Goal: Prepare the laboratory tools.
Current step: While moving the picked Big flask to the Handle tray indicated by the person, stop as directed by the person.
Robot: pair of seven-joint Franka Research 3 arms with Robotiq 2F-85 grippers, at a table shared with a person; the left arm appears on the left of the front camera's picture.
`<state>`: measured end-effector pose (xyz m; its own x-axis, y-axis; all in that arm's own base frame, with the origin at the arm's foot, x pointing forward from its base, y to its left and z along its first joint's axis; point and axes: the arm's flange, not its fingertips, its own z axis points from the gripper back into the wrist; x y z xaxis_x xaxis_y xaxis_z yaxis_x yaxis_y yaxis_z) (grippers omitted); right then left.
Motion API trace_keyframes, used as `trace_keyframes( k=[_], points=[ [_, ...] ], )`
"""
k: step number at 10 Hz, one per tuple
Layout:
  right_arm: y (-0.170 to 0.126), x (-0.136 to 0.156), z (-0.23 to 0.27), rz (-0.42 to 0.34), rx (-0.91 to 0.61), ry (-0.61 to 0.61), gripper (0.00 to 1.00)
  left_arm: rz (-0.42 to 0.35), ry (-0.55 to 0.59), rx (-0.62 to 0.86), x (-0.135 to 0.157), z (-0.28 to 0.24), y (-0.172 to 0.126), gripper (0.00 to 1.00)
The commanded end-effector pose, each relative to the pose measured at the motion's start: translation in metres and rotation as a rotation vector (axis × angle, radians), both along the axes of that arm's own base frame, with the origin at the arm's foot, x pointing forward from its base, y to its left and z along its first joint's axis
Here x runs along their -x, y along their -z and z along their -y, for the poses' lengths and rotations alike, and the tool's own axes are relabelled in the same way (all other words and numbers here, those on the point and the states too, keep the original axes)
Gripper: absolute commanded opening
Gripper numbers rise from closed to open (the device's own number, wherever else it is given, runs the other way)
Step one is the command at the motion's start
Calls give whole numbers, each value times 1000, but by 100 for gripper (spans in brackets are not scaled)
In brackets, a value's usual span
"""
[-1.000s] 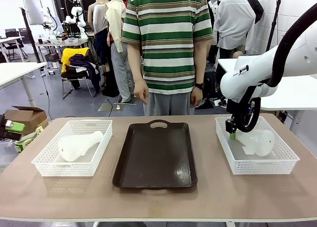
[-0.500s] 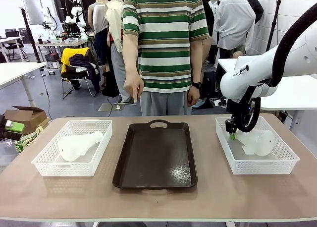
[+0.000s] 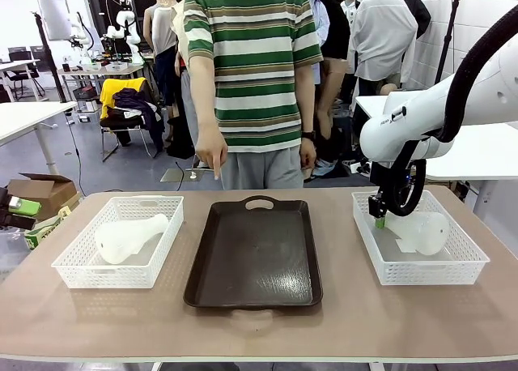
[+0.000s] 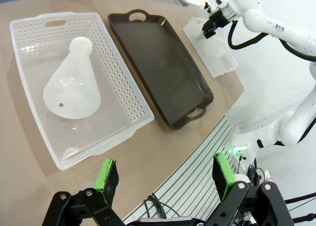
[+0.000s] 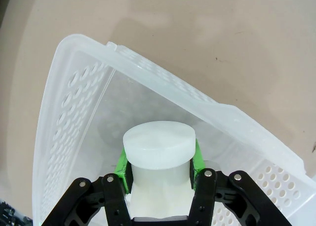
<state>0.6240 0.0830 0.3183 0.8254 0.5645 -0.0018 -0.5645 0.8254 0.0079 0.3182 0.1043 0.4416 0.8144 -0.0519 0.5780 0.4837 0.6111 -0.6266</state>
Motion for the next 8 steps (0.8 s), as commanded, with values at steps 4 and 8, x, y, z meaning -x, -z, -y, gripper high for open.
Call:
trace_keyframes(
  k=[4,8],
  points=[
    [0,0,-1,-1,3,-4,0,28,6,17,-2,-2,0,100],
    [0,0,0,0,0,0,0,28,6,17,-2,-2,0,100]
  ],
)
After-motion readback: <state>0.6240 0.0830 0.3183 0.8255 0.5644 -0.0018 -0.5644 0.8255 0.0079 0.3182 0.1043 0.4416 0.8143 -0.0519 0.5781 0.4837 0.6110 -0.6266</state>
